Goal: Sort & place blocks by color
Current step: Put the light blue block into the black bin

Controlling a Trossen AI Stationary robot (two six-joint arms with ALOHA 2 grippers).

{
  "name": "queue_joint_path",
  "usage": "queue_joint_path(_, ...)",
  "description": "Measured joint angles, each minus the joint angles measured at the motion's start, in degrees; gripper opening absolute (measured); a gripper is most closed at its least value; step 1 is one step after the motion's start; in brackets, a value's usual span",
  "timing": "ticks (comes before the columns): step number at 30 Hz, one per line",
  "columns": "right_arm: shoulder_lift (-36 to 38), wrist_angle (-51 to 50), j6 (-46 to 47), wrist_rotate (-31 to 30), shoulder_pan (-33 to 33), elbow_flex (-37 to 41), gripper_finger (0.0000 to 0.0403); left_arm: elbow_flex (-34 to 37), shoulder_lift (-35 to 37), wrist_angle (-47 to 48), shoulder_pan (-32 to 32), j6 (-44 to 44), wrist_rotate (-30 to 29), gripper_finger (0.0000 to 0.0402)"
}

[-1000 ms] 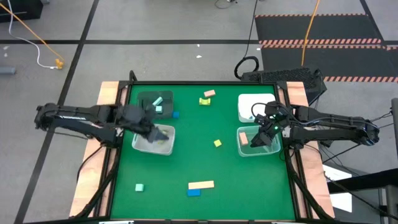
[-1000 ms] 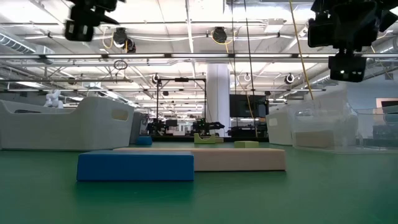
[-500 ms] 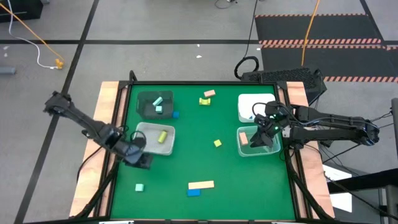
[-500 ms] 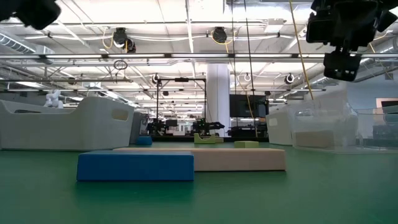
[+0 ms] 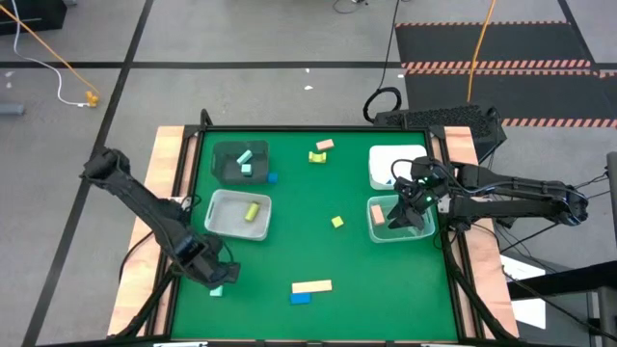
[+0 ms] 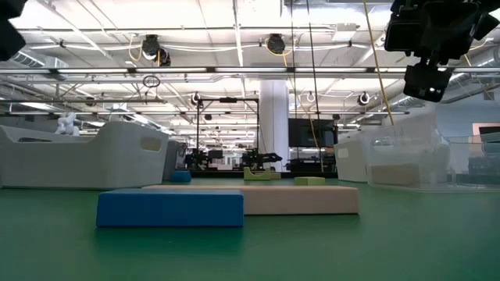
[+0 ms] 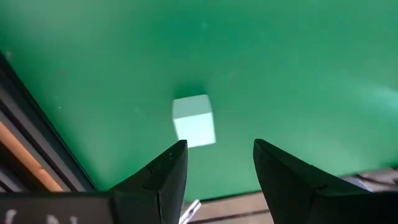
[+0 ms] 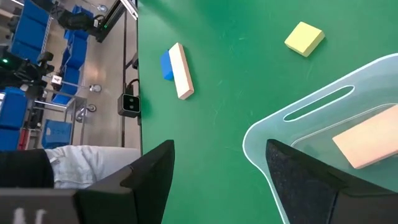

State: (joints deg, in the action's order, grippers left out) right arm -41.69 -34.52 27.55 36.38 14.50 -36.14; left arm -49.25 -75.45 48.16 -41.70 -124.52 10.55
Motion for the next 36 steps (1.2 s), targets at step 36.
queue_joint_path(36,0.0,0.0,-1.9,-0.1,0.0,0.0,0.0242,0.0,-16.6,-10.6,-4.8,-7.4,1.0,0.0133)
